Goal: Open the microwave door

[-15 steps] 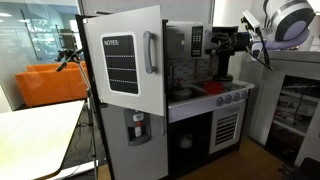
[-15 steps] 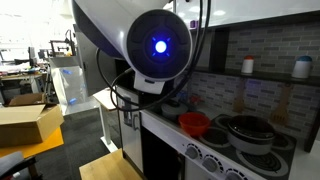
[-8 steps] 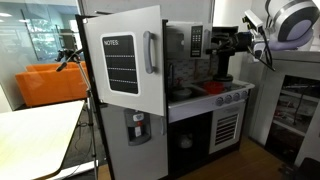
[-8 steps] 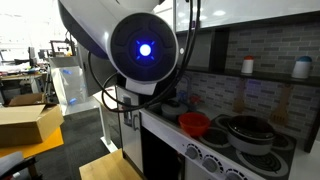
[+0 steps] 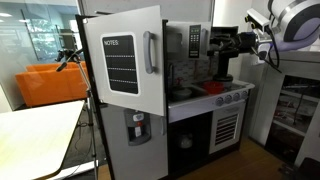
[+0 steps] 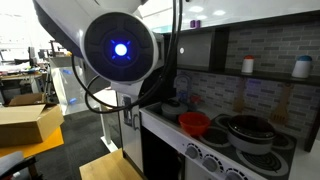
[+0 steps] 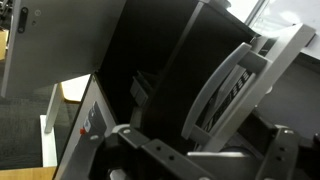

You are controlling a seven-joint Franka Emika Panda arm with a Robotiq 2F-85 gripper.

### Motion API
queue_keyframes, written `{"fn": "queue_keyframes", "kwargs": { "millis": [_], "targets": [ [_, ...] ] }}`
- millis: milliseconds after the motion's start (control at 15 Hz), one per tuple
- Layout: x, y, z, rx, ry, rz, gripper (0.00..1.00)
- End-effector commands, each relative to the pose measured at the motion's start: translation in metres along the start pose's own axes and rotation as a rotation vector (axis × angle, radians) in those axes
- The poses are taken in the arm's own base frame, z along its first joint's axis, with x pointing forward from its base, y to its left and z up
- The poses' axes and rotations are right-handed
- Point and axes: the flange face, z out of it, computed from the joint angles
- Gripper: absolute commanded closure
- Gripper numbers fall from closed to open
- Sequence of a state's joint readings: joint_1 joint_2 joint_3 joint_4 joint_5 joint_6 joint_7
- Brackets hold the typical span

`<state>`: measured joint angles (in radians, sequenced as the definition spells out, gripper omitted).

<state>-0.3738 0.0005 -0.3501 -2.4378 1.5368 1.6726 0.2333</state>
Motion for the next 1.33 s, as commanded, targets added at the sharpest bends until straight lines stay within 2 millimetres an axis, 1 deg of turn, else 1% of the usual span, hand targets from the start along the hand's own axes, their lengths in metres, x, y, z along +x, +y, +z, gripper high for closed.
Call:
{"fn": "queue_keyframes", "kwargs": {
  "millis": [0, 400, 733, 1000, 1133, 1267],
  "targets": [
    [-0.009, 0.017, -0.002, -0.003, 0.023, -0.001, 0.0],
    [-0.011, 0.037, -0.004, -0.001, 0.022, 0.018, 0.0],
    [-0.012, 0.042, -0.003, -0.004, 0.021, 0.022, 0.0],
    [-0.013, 0.04, -0.004, -0.004, 0.046, 0.0, 0.0],
    [-0.012, 0.032, -0.012, 0.004, 0.135, -0.017, 0.0],
    [-0.011, 0.017, -0.022, -0.017, 0.239, -0.053, 0.0]
  ]
}}
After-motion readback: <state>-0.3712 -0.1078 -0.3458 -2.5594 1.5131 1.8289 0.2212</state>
